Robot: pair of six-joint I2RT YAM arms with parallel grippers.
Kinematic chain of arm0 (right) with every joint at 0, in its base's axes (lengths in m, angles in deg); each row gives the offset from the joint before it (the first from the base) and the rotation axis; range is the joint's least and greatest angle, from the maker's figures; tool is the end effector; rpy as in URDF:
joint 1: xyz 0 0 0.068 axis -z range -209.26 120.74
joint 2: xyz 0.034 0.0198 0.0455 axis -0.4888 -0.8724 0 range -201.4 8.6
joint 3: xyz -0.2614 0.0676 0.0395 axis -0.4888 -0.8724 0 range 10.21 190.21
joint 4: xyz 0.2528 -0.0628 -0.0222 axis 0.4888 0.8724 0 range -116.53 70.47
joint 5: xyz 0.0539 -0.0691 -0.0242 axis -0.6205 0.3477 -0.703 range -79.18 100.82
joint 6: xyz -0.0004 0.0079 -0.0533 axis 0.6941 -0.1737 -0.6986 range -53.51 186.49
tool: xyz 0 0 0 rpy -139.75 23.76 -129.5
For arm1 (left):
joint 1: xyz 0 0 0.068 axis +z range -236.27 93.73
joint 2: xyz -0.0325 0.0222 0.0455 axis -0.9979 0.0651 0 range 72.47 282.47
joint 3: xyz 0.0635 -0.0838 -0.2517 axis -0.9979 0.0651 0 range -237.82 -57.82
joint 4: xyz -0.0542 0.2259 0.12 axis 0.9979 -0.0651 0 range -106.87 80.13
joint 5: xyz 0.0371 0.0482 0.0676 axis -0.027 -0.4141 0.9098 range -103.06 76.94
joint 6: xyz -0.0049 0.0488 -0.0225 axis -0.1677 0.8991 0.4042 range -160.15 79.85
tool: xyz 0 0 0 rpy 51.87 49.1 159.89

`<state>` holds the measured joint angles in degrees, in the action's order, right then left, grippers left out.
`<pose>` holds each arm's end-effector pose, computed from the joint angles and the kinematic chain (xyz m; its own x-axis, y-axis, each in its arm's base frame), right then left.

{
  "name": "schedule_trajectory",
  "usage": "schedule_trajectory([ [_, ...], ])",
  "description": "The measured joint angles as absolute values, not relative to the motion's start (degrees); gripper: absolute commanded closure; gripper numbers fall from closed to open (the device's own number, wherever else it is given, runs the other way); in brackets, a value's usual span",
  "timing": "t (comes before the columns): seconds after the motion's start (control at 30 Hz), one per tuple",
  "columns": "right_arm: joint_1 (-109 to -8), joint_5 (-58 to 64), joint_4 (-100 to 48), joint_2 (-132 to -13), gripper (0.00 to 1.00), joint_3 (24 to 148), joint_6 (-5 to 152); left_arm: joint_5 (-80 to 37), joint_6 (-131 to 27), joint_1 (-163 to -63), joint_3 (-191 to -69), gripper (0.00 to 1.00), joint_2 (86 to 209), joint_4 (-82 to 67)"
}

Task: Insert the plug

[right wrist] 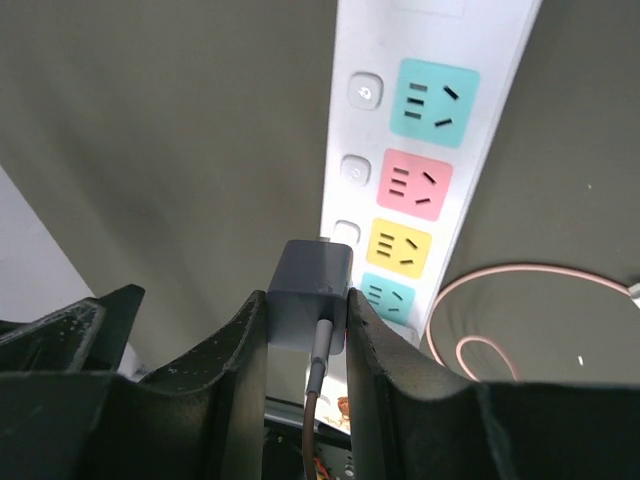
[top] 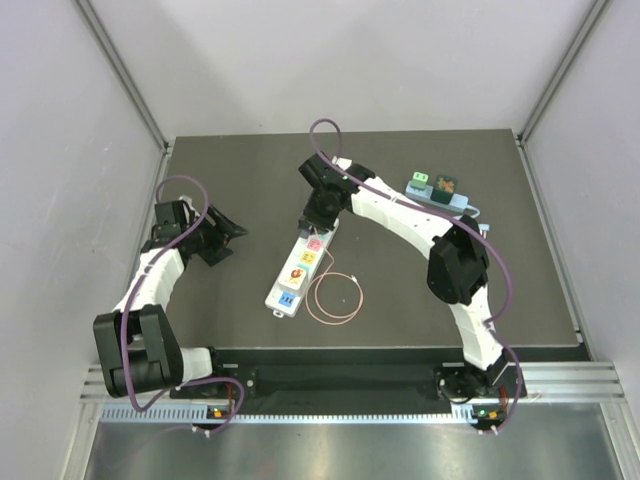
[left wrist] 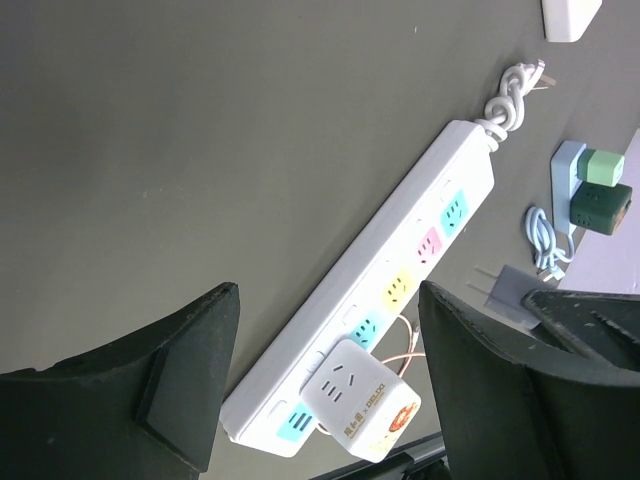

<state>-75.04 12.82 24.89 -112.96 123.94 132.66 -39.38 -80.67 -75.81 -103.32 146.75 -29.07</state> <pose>0.3253 0.3324 0.2704 -0.8859 0.4005 -0.2341 0.2640 0.8502 0.4556 0.2615 0.0322 0.2235 -0.6394 -0.7101 -0.2948 -0.3765 0.6235 -0.6852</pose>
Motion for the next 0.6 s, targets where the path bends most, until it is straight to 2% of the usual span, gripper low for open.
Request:
schedule_trajectory([
  [0.6,-76.27,15.29,32.32,-117.9,1.0,125.82,136.27,-39.47,-80.75,-75.81,-102.95,0.23,146.07,-27.87],
])
